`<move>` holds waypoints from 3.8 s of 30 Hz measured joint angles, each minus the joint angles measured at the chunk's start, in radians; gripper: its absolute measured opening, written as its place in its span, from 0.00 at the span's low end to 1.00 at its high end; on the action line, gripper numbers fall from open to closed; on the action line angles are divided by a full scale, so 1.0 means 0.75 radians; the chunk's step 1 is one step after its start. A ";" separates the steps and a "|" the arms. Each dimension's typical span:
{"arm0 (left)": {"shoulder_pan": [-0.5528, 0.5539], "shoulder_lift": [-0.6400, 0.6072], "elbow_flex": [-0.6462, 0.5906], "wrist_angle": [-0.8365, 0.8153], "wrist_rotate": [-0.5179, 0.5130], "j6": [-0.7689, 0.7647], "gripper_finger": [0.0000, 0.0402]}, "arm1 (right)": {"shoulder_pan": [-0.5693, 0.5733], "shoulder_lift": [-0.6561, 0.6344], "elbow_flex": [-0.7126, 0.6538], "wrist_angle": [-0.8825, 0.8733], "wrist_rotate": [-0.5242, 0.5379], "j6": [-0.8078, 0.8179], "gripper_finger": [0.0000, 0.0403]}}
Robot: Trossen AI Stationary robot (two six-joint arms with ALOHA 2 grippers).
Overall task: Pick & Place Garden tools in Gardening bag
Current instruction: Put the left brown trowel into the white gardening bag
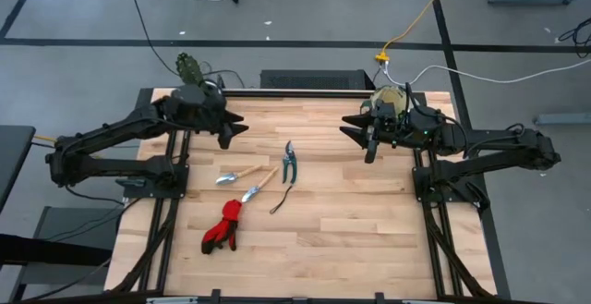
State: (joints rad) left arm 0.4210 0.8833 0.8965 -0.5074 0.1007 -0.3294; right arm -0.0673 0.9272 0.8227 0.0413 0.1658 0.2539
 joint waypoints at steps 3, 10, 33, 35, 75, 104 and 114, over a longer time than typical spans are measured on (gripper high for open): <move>0.000 0.000 -0.007 0.012 0.000 -0.001 0.52 | 0.000 0.000 0.000 -0.005 0.001 0.000 0.40; 0.000 0.001 -0.007 0.041 -0.019 0.011 0.52 | 0.000 0.000 0.000 -0.008 0.001 0.000 0.40; -0.237 0.336 -0.007 0.032 -0.085 0.036 0.52 | 0.000 0.000 0.000 -0.008 0.002 -0.001 0.40; -0.249 0.372 -0.007 0.027 -0.087 0.036 0.52 | 0.000 0.000 0.000 -0.009 0.002 -0.001 0.40; -0.344 0.796 -0.006 -0.206 -0.190 0.035 0.52 | 0.000 0.001 -0.001 -0.101 0.001 -0.001 0.40; -0.516 0.791 -0.030 -0.163 -0.439 0.024 0.52 | 0.000 0.001 -0.001 -0.120 0.002 0.005 0.40; -0.514 0.791 -0.193 -0.012 -0.384 -0.055 0.52 | 0.000 0.001 -0.001 -0.120 0.000 0.005 0.40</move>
State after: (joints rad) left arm 0.0356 1.4765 0.7514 -0.5161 -0.1873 -0.3709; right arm -0.0670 0.9276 0.8223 -0.0486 0.1658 0.2575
